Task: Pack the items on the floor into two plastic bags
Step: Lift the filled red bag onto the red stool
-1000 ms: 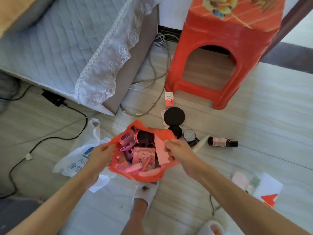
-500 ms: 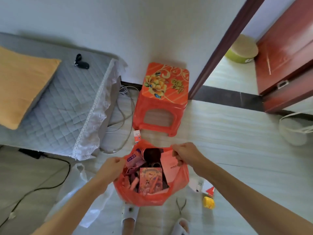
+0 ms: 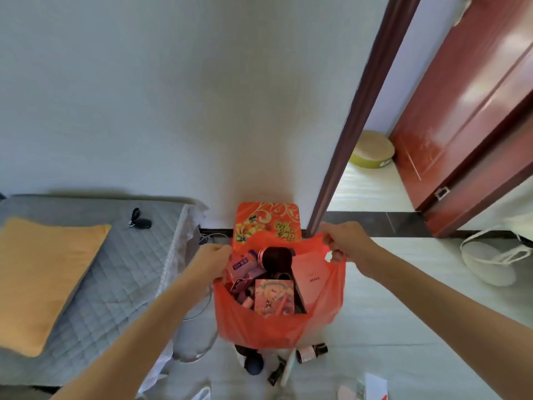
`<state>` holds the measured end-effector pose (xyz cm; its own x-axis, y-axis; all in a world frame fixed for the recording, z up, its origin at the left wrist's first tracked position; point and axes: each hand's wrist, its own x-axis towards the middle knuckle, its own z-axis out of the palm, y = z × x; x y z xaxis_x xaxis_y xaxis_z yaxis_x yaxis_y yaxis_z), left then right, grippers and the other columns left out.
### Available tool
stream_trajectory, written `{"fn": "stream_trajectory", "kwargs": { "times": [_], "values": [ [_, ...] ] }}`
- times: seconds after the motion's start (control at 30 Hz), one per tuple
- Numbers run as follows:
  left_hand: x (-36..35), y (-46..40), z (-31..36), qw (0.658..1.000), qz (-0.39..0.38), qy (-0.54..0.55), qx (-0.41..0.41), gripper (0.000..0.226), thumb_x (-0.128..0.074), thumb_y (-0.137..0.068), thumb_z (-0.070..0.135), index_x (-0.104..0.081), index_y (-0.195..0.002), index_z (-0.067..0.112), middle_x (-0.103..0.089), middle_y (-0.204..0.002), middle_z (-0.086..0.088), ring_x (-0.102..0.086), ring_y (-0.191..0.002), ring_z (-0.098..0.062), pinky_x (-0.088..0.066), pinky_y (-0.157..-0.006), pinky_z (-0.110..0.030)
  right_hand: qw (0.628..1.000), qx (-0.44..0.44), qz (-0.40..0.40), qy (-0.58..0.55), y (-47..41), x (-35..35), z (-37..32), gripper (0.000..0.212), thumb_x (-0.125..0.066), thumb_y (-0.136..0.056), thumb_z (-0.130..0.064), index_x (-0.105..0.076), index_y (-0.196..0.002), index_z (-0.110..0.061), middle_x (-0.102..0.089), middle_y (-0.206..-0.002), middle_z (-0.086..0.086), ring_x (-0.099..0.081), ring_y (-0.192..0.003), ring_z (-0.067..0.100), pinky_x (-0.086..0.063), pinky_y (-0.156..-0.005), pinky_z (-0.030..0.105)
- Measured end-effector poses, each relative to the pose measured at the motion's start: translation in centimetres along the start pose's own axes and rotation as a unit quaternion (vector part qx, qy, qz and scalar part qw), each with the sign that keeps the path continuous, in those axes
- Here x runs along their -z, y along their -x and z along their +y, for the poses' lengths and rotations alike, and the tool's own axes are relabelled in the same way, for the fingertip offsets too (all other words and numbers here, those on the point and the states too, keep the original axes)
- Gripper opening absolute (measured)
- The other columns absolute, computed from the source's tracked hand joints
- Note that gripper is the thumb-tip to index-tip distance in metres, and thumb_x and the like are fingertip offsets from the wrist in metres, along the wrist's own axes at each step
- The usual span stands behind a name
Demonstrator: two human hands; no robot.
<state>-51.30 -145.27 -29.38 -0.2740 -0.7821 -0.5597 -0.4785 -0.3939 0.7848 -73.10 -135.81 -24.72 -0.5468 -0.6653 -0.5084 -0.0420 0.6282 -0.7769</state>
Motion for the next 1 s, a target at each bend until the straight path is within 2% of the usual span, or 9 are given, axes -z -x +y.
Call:
{"fn": "stream_trajectory", "kwargs": {
  "times": [0.13,0.3,0.4,0.47,0.67,0.73,0.8,0.9,1.0],
  "values": [
    [0.6,-3.4,5.0,0.998,0.034,0.045,-0.015,0.036,-0.042,-0.090,0.006,-0.042,-0.055,0.012,-0.034,-0.029,0.009,-0.029,-0.025,-0.006,-0.029,-0.042,-0.019,0.999,0.032,0.000,-0.030,-3.0,0.8,-4.4,0.032,-0.053,-0.088,-0.019,-0.053,-0.060,-0.004,-0.037,-0.029,-0.005,-0.034,-0.029,0.012,-0.039,-0.043,0.023],
    [1.3,-9.2,9.9,0.996,0.031,0.078,-0.035,0.038,-0.042,-0.090,0.001,-0.042,-0.053,0.010,-0.035,-0.029,0.007,-0.031,-0.025,-0.006,-0.029,-0.049,-0.025,0.996,0.037,0.015,-0.079,-8.4,0.9,-8.8,0.035,-0.052,-0.090,-0.020,-0.052,-0.059,-0.005,-0.036,-0.034,-0.002,-0.035,-0.036,0.014,-0.036,-0.044,0.024],
    [1.5,-14.1,12.0,0.997,0.031,0.065,-0.039,0.036,-0.045,-0.089,0.003,-0.047,-0.054,0.010,-0.039,-0.031,0.005,-0.038,-0.033,-0.012,-0.039,-0.059,-0.030,0.996,0.040,0.031,-0.069,-12.7,0.4,-10.7,0.032,-0.049,-0.091,-0.019,-0.051,-0.062,-0.005,-0.039,-0.042,0.002,-0.037,-0.041,0.015,-0.038,-0.043,0.022],
    [1.7,-17.9,13.0,0.998,0.021,0.054,-0.034,0.033,-0.046,-0.089,0.004,-0.050,-0.056,0.009,-0.042,-0.032,0.004,-0.041,-0.041,-0.017,-0.041,-0.066,-0.033,0.996,0.040,0.045,-0.069,-15.8,-0.3,-11.6,0.031,-0.049,-0.091,-0.018,-0.052,-0.063,-0.005,-0.041,-0.048,0.005,-0.040,-0.044,0.017,-0.041,-0.050,0.025],
    [1.2,-26.9,13.9,1.000,-0.003,0.023,-0.018,0.037,-0.046,-0.086,0.001,-0.047,-0.050,0.011,-0.044,-0.029,0.005,-0.042,-0.040,-0.017,-0.035,-0.056,-0.028,0.997,0.019,0.069,-0.019,-23.7,-2.0,-11.2,0.031,-0.048,-0.089,-0.017,-0.055,-0.061,-0.007,-0.046,-0.043,0.001,-0.049,-0.056,0.024,-0.048,-0.074,0.036],
    [1.0,-29.3,14.4,0.999,-0.019,0.031,-0.012,0.036,-0.045,-0.085,-0.003,-0.048,-0.052,0.009,-0.046,-0.030,0.004,-0.043,-0.041,-0.017,-0.039,-0.061,-0.031,0.997,0.005,0.069,-0.028,-25.9,-2.5,-10.9,0.029,-0.048,-0.089,-0.017,-0.053,-0.061,-0.008,-0.049,-0.053,0.006,-0.051,-0.062,0.024,-0.046,-0.076,0.032],
    [0.9,-31.5,14.9,0.998,-0.035,0.044,-0.011,0.032,-0.046,-0.085,-0.002,-0.050,-0.056,0.009,-0.051,-0.042,-0.002,-0.044,-0.053,-0.021,-0.038,-0.069,-0.034,0.997,-0.016,0.068,-0.033,-28.0,-2.7,-10.9,0.026,-0.048,-0.089,-0.016,-0.050,-0.063,-0.009,-0.051,-0.063,0.009,-0.050,-0.065,0.022,-0.043,-0.074,0.029],
    [0.6,-34.2,16.4,0.997,-0.070,0.021,-0.031,0.024,-0.047,-0.089,0.007,-0.052,-0.066,0.011,-0.051,-0.070,-0.013,-0.046,-0.072,-0.024,-0.034,-0.064,-0.030,0.994,-0.027,0.090,-0.059,-31.0,-2.5,-11.0,0.021,-0.048,-0.090,-0.014,-0.051,-0.070,-0.012,-0.051,-0.066,0.003,-0.048,-0.063,0.018,-0.040,-0.064,0.027],
    [0.3,-36.4,17.6,0.996,-0.082,0.021,-0.019,0.020,-0.045,-0.091,0.009,-0.053,-0.073,0.013,-0.058,-0.072,-0.007,-0.054,-0.079,-0.023,-0.036,-0.068,-0.030,0.993,-0.010,0.083,-0.078,-33.5,-2.7,-11.9,0.021,-0.047,-0.089,-0.009,-0.051,-0.069,-0.012,-0.049,-0.064,0.003,-0.046,-0.059,0.013,-0.037,-0.060,0.023]
  ]
}}
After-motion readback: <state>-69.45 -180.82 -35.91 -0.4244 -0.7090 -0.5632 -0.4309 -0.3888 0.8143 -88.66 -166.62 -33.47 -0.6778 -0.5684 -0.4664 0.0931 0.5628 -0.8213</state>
